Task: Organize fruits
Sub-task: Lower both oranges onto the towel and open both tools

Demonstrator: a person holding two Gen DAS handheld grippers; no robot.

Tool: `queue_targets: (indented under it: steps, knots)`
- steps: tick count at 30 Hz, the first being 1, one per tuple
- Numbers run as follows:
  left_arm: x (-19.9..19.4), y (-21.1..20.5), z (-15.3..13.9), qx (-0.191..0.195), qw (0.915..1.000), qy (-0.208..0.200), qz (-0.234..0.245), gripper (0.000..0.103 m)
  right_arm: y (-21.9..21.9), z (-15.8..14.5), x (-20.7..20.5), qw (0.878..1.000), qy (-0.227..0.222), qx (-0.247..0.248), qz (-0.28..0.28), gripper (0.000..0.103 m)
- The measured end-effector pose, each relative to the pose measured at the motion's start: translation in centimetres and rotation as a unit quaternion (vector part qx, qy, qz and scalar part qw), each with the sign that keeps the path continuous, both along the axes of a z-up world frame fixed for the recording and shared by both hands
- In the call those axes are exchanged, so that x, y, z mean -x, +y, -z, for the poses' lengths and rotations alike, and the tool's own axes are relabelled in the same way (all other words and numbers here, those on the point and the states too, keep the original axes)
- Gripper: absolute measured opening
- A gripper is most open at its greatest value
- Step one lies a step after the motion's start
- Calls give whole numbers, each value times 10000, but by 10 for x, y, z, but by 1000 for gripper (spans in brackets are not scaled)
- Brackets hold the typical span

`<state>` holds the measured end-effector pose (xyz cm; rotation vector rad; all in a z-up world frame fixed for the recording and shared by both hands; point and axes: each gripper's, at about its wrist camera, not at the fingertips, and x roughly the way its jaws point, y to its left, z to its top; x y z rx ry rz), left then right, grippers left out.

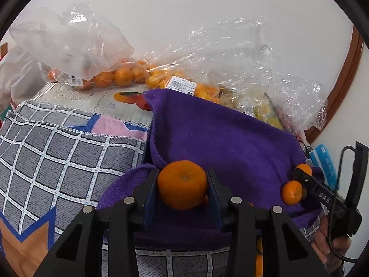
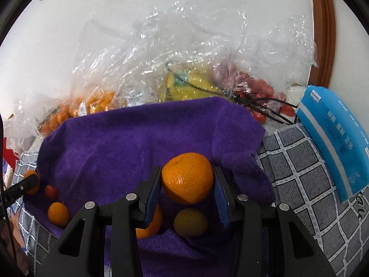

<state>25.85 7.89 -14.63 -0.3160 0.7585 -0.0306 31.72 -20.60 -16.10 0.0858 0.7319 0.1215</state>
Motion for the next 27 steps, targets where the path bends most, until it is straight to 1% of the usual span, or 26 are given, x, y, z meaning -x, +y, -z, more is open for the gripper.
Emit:
queue_targets:
  steps: [7, 11, 13, 16, 20, 23, 27]
  knots:
    - [-1, -2, 2, -21, 10000, 69, -15, 38, 2, 0, 0, 10000, 30, 44, -61, 44]
    - [0, -5, 2, -169, 9998, 71, -55, 39, 2, -3, 2, 10000, -2, 42, -68, 44]
    - [0, -7, 3, -230, 9997, 103, -58, 39, 1, -6, 5, 9999, -69, 47, -64, 46]
    - [0, -9, 3, -269, 9995, 149, -75, 39, -3, -15, 11, 9997, -244, 13, -53, 54]
    - [3, -8, 1, -298, 9994, 104, -138, 39, -8, -26, 22, 9991, -424, -23, -7, 56]
    - [2, -11, 0, -393, 9990, 115, -149, 40, -11, -34, 30, 9986, -519, -92, 14, 56]
    - [3, -18, -4, -561, 9983, 98, -75, 53, -6, -49, 40, 9979, -607, -177, -138, 56]
